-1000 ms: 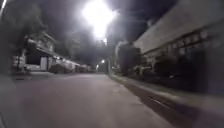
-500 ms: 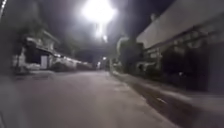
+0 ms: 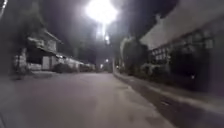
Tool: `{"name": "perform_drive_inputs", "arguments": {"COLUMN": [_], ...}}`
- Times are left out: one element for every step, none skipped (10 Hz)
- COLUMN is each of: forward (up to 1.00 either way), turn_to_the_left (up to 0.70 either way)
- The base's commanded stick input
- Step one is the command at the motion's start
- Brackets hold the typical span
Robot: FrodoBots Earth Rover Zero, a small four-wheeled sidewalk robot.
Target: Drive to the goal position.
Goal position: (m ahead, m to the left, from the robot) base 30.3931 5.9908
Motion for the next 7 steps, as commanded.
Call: {"name": "perform_drive_inputs", "arguments": {"forward": [0.7, 0.7, 0.7, 0.7, 0.7, 0.7, 0.7], "turn_to_the_left": [-0.35, -0.3, -0.02, 0.0, 0.0, 0.0, 0.0]}}
